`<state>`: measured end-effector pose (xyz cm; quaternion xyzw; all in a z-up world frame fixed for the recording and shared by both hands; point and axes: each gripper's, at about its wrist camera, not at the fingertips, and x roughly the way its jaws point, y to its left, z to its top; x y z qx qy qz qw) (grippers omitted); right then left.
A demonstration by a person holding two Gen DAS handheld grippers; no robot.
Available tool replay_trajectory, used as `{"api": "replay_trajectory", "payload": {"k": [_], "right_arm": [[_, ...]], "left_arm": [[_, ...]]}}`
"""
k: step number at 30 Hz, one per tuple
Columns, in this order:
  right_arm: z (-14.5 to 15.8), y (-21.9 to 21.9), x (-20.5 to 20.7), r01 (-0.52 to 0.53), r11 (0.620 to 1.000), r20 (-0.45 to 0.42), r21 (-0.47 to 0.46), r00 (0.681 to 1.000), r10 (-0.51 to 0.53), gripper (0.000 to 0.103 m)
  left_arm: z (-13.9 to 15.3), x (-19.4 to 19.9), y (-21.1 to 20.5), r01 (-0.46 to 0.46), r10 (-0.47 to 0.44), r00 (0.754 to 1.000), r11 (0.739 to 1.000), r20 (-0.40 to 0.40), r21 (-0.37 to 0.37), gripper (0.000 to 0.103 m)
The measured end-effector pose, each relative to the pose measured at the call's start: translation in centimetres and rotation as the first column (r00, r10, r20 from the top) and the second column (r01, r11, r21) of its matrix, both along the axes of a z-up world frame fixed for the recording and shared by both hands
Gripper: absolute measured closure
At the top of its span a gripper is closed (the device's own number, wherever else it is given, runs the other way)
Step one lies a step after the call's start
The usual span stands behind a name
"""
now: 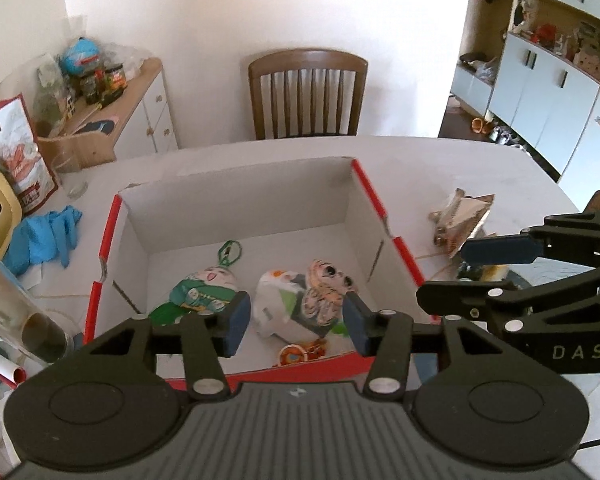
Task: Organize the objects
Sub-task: 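Open both grippers to release the two plush toys into the box, then move both grippers back over the remaining items on the table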
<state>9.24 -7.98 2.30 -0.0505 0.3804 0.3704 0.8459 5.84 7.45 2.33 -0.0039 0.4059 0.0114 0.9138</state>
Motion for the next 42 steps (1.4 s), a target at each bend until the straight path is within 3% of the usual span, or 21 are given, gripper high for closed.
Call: {"api": "replay_trajectory", "payload": {"k": [4,18,26,31,33,40,42], "right_arm": [[0.6,-1.6,-0.6,0.019,1.0,0.007,0.018,1.0,-0.019,0.042],[1.2,-9.4,-1.3,0.117,0.991,0.013,0.072,0.993,-0.118,0.022],[1.4,-13.5,-1.1,0.146,0.985,0.026,0.09,0.988,-0.149,0.009],[1.1,-16.0,-0.8,0.16,0.982,0.025,0.098,0.986,-0.163,0.006],[0.9,-17.0,-0.7,0.164,0.982,0.027,0.097,0.986,-0.167,0.006],[-0.1,-19.9,-0.1,0.165,0.984,0.036,0.068,0.985,-0.168,0.004],[-0.6,-20.8,0.1,0.168,0.984,0.036,0.057,0.985,-0.17,0.004]], "left_arm": [[0.3,-0.3,-1.4,0.013,-0.013,1.0,1.0,0.002,0.0,0.053],[1.1,-0.8,-7.4,0.042,-0.042,0.999,0.999,0.017,-0.01,0.031],[1.1,-0.5,-11.2,0.046,-0.046,0.998,0.999,0.033,-0.001,0.027],[0.7,-0.1,-13.6,0.052,-0.052,0.998,0.999,0.031,0.0,0.026],[0.5,0.0,-14.5,0.053,-0.052,0.998,0.999,0.033,-0.001,0.02],[-0.6,1.1,-17.0,0.05,-0.05,0.998,0.998,0.023,-0.022,0.011],[-1.2,1.4,-17.5,0.051,-0.05,0.999,0.998,0.016,-0.038,0.004]]}}
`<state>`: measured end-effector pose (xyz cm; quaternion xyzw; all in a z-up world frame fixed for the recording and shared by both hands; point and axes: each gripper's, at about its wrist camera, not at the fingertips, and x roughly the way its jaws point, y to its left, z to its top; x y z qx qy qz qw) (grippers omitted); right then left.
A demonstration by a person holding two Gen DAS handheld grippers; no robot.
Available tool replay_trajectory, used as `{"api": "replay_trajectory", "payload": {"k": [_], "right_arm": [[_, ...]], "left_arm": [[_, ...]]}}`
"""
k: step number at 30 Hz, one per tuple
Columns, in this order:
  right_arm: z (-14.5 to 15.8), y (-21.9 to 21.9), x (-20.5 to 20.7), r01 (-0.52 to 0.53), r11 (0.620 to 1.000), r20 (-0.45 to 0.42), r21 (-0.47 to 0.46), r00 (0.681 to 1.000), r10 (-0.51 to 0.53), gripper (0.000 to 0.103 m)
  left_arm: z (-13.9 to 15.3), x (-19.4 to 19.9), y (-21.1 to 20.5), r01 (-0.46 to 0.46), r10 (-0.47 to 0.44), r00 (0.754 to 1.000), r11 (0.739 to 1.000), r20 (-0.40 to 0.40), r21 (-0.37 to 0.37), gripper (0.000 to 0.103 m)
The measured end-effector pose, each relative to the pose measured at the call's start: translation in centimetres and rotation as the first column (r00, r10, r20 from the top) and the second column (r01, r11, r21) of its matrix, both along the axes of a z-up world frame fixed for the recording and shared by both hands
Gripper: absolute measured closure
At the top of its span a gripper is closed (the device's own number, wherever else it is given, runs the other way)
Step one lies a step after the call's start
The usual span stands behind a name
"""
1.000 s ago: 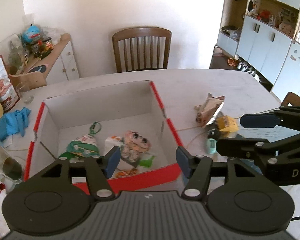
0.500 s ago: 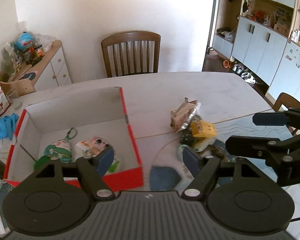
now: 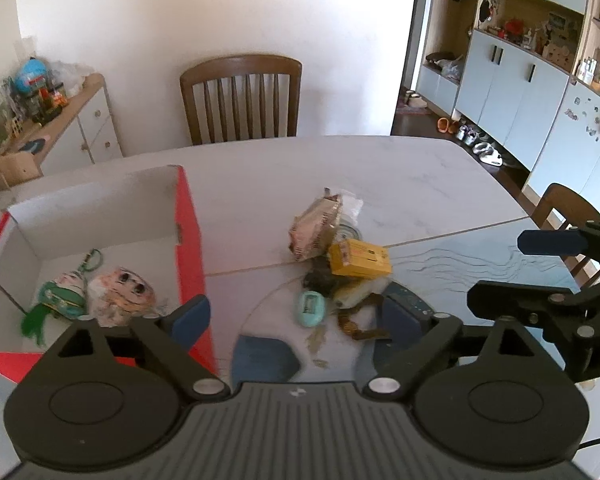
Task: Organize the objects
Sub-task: 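Move both grippers back over the remaining items on the table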
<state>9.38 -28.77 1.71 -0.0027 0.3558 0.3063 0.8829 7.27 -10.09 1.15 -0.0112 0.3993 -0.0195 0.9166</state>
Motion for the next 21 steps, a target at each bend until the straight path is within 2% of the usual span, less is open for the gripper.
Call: {"api": "replay_trajectory", "payload": {"k": [2,8,13,21], "right_arm": [[-0.4,-0.7,0.3,0.001,1.0,-0.005,-0.006,1.0,-0.001,0.004],[-1.8,-2.6,1.5,-0.007,0.999,-0.024,-0.032,1.0,0.006,0.004],[-3.4,-3.6,3.5,-0.005,0.999,-0.058,-0.053,0.998,0.002,0.004],[-6.1,-3.1,6.2,-0.025,0.995,-0.103,-0.098,0.995,0.015,0.006]], "left_arm": [[-0.7,0.4,-0.4,0.002,-0.003,1.0,1.0,-0.016,-0.022,0.0],[-4.1,1.4,-1.1,0.003,-0.008,0.998,0.997,-0.063,-0.075,0.0],[-6.9,1.5,-1.4,-0.015,0.009,0.995,0.998,-0.096,-0.055,0.0],[-9.4,1.7,-2.5,-0.044,0.044,0.996,0.999,-0.083,0.006,0.0]]}}
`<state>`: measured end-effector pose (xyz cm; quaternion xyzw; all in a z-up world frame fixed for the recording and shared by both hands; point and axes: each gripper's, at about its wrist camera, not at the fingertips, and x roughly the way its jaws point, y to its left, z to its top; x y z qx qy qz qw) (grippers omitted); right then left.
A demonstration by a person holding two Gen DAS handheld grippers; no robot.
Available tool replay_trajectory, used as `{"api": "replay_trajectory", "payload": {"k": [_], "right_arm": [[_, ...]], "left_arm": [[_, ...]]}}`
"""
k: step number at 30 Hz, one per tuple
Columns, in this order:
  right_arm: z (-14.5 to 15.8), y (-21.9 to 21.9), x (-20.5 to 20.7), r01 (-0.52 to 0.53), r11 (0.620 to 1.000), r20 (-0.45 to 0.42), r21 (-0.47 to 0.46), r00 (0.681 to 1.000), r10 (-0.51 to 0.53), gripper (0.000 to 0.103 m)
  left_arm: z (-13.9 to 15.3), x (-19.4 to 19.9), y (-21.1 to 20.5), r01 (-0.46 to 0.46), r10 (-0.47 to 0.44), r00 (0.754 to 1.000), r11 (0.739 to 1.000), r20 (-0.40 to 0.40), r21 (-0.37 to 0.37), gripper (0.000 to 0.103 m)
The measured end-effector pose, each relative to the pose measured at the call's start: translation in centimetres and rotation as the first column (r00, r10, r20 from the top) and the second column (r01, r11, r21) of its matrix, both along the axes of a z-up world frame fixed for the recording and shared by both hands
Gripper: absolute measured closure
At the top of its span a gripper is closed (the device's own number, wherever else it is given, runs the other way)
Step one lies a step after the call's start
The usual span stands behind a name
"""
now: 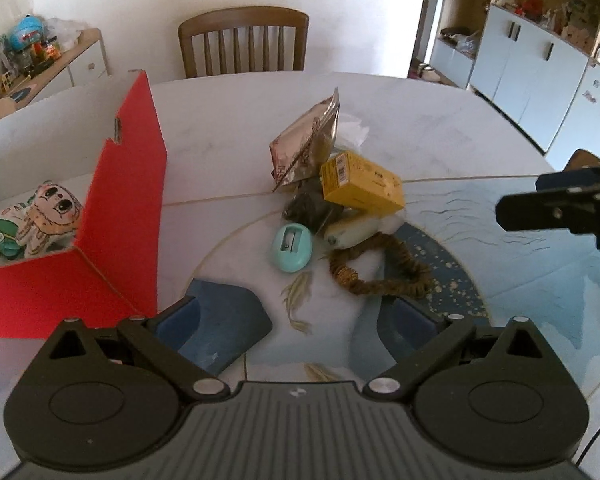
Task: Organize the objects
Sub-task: 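Move both grippers back over the remaining items on the table, then grasp the brown hair tie with the left gripper while the right grasps the yellow box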
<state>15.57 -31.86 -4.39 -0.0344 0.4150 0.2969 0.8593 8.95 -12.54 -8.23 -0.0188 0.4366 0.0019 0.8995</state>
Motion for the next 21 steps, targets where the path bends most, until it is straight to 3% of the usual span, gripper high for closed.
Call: {"api": "replay_trajectory", "payload": {"k": [10,21], "right_arm": [[-2.0,2.3,4.1,-0.052,0.997,-0.021,-0.048,0.998,0.051,0.011],[-3.3,6.4,6.4,-0.197,0.976,-0.013,-0.094,0.98,0.196,0.021]], "left_arm": [[-1.7,1.4,-3.4,0.052,-0.053,0.998,0.998,0.018,0.024,0.0],[-3.0,4.2,-5.9,0.053,-0.054,0.999,0.998,0.003,0.035,0.0]]}}
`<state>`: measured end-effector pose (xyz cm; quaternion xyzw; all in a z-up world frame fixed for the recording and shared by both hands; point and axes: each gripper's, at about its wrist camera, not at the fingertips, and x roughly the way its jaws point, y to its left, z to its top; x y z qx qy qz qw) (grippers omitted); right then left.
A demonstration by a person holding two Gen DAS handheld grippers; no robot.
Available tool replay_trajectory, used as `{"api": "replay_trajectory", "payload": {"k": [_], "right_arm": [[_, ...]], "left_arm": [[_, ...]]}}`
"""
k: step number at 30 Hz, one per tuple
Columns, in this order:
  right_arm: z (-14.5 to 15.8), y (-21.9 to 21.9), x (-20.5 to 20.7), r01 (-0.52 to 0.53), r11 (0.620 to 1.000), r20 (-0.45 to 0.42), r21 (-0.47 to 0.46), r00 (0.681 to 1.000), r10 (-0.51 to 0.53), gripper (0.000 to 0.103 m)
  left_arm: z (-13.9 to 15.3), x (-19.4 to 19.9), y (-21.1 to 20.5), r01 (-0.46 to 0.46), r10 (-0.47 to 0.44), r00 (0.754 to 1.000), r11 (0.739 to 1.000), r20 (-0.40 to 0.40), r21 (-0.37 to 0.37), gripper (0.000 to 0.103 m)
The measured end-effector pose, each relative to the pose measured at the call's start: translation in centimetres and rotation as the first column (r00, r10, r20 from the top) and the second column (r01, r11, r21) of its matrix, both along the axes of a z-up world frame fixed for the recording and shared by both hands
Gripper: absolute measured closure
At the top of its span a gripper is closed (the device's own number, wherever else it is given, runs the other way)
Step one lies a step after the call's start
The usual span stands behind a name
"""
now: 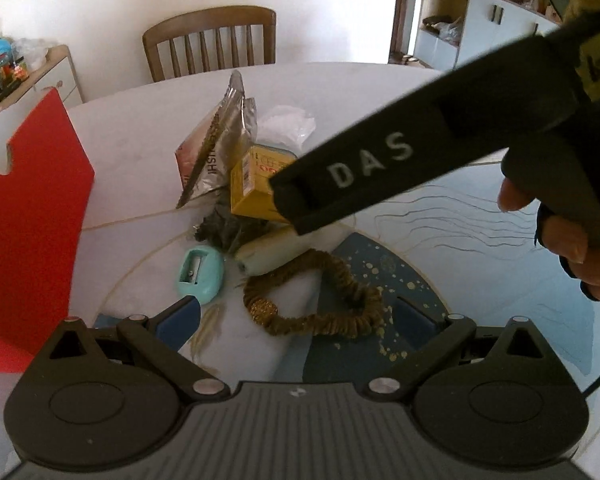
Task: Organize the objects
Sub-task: 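Grasp the brown hair tie with the left gripper while the right grasps the yellow box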
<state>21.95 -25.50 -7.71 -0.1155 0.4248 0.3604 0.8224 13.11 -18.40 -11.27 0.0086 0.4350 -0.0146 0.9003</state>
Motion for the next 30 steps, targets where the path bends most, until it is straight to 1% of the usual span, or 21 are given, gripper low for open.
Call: {"api": "replay_trajectory", "payload": {"k": [4,8,10,12,15,16,18,19,21,22,24,25,27,29,30], "right_arm": [[-0.4,0.7,0.7,-0.039,0.999,-0.017,0.002,0.999,0.039,0.025],[-0.7,1.6,0.9,-0.085,0.996,-0.017,-0.004,0.996,0.085,0.029],[-0.8,2.1,1.0,-0.102,0.995,-0.016,-0.008,0.995,0.102,0.03],[-0.9,2.4,1.1,-0.118,0.993,-0.019,-0.007,0.993,0.117,0.032],[-1.2,2.7,1.3,-0.135,0.991,-0.023,-0.006,0.991,0.135,0.035],[-1.3,2.8,1.4,-0.14,0.99,-0.024,-0.007,0.99,0.14,0.037],[-1.4,3.1,1.4,-0.152,0.988,-0.028,-0.007,0.988,0.152,0.039],[-1.5,3.2,1.4,-0.157,0.988,-0.025,-0.009,0.987,0.156,0.04],[-1.5,3.2,1.4,-0.162,0.987,-0.024,-0.007,0.987,0.161,0.042],[-1.4,3.2,1.4,-0.163,0.987,-0.024,-0.007,0.986,0.163,0.043],[-1.3,3.1,1.4,-0.165,0.986,-0.024,-0.004,0.986,0.164,0.045],[-1.3,3.0,1.4,-0.163,0.987,-0.025,-0.001,0.986,0.163,0.046],[-1.1,2.8,1.5,-0.159,0.987,-0.029,0.005,0.987,0.159,0.049],[-0.9,2.5,1.5,-0.153,0.988,-0.033,0.013,0.988,0.153,0.052],[-0.9,2.3,1.5,-0.148,0.989,-0.035,0.015,0.988,0.149,0.053]], "left_arm": [[-0.6,0.9,-0.2,-0.012,0.012,1.0,1.0,-0.022,-0.005,0.001],[-1.1,1.3,-0.6,-0.014,0.014,0.999,1.0,-0.038,-0.003,0.001],[-1.2,1.5,-0.6,-0.02,0.02,0.999,1.0,-0.039,-0.005,0.004],[-1.3,1.6,-0.6,-0.021,0.02,0.999,1.0,-0.045,-0.011,0.009],[-1.3,1.6,-0.8,-0.015,0.015,0.999,1.0,-0.04,0.005,0.013],[-1.2,1.5,-0.8,-0.016,0.016,0.999,1.0,-0.039,0.005,0.014],[-1.1,1.4,-0.8,-0.017,0.017,0.999,1.0,-0.034,0.007,0.024],[-1.0,1.4,-0.8,-0.016,0.016,0.999,1.0,-0.032,0.006,0.027],[-0.9,1.3,-0.8,-0.019,0.019,0.999,1.0,-0.031,0.005,0.039],[-0.8,1.3,-0.8,-0.024,0.024,0.999,1.0,-0.031,0.004,0.041],[-0.7,1.2,-0.5,-0.036,0.036,0.999,0.999,-0.03,0.001,0.052],[-0.6,1.2,-0.4,-0.044,0.044,0.999,0.999,-0.03,0.001,0.055],[-0.5,1.1,-0.1,-0.06,0.06,0.998,0.998,-0.035,-0.001,0.068],[-0.4,1.3,0.2,-0.07,0.07,0.997,0.998,-0.041,-0.001,0.074],[-0.4,1.3,0.3,-0.075,0.075,0.996,0.997,-0.043,-0.005,0.079]]}}
